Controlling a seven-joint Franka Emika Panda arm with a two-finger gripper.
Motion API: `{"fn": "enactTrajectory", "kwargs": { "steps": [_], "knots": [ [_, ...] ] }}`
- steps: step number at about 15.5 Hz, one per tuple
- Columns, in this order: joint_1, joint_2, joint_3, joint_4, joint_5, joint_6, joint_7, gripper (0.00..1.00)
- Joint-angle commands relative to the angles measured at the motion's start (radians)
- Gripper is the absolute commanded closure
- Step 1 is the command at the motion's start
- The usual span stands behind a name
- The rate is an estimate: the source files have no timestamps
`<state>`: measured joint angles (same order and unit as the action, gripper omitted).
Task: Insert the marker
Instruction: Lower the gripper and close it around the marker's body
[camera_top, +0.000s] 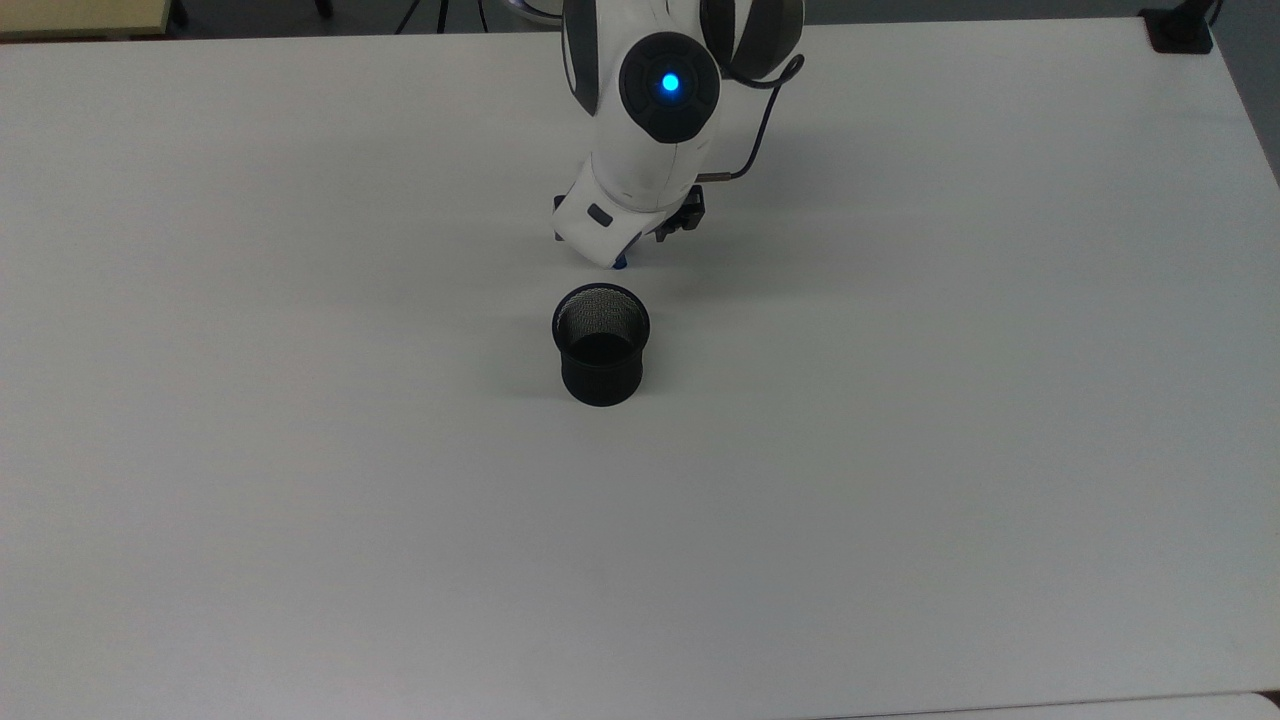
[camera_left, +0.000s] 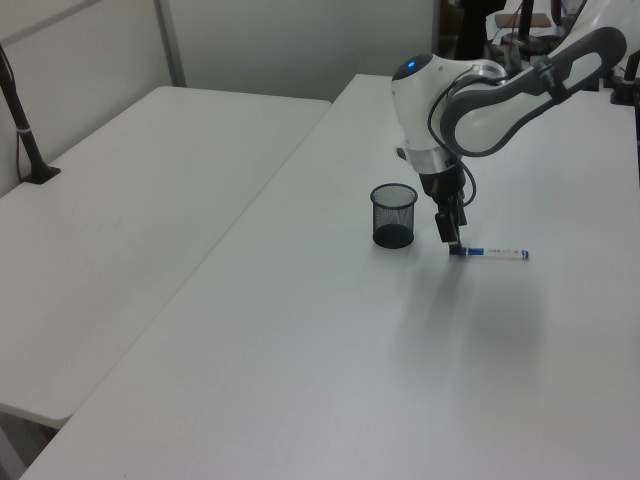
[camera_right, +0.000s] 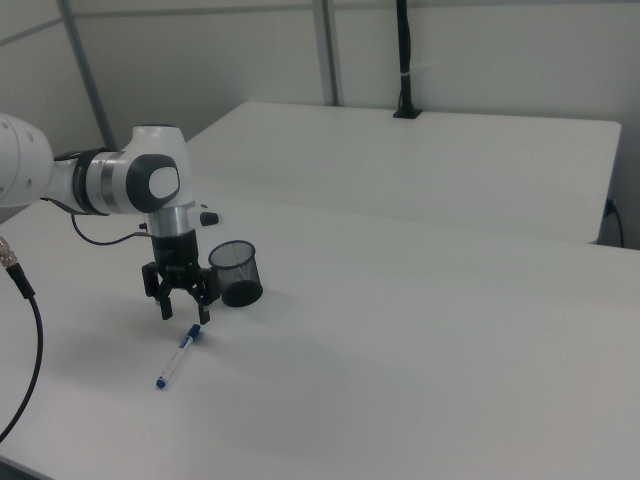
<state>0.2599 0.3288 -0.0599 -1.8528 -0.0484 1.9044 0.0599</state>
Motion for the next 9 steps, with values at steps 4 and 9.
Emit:
{"fn": "enactTrajectory", "kwargs": {
  "steps": [4,9],
  "knots": [
    [0.027,0.019,-0.011,-0.019,-0.001,0.03,-0.017,0.47],
    [0.027,0.042,-0.011,-0.014,-0.004,0.056,-0.022,0.54]
  ]
}}
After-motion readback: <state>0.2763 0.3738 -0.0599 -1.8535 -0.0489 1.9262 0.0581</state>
